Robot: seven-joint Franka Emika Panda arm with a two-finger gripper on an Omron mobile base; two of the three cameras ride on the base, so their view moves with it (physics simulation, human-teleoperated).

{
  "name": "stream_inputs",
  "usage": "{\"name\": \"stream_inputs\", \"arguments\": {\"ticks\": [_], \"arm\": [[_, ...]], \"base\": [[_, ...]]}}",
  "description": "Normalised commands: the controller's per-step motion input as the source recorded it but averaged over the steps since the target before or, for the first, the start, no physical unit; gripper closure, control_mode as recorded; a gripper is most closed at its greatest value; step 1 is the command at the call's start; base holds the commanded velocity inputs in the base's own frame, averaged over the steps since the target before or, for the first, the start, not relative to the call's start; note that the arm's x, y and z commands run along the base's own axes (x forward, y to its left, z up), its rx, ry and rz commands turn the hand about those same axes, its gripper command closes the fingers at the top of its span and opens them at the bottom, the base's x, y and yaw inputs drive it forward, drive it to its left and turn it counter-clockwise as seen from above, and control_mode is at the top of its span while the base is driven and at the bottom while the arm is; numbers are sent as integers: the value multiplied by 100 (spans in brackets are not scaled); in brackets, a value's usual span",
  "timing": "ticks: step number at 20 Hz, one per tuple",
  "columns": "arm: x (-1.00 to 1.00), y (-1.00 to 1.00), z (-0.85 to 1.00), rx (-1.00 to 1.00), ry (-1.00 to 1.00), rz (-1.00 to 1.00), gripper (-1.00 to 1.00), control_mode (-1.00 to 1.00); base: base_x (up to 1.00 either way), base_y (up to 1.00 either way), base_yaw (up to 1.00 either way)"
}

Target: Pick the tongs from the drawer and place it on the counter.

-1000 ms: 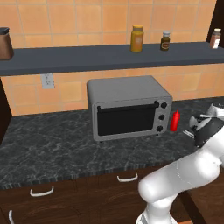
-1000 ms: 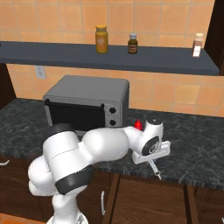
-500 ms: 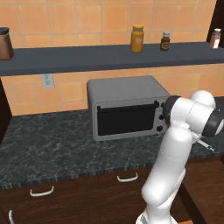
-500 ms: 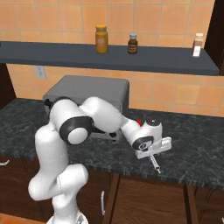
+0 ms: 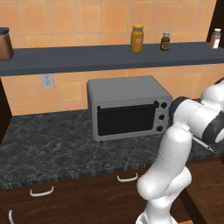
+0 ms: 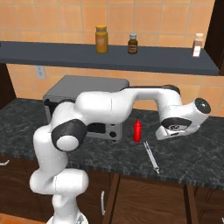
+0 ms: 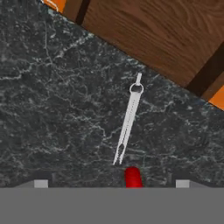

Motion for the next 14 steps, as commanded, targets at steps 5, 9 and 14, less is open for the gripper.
{"name": "stream_inputs", "arguments": {"ticks": [5, 9, 14], "arm": [[-100, 65, 61, -13, -41, 0, -100, -100], [-100, 80, 11, -22, -53, 2, -100, -100], [-30, 51, 5, -20, -16, 3, -100, -100]], "base": [[0, 0, 0], [0, 0, 0], [0, 0, 0]]}}
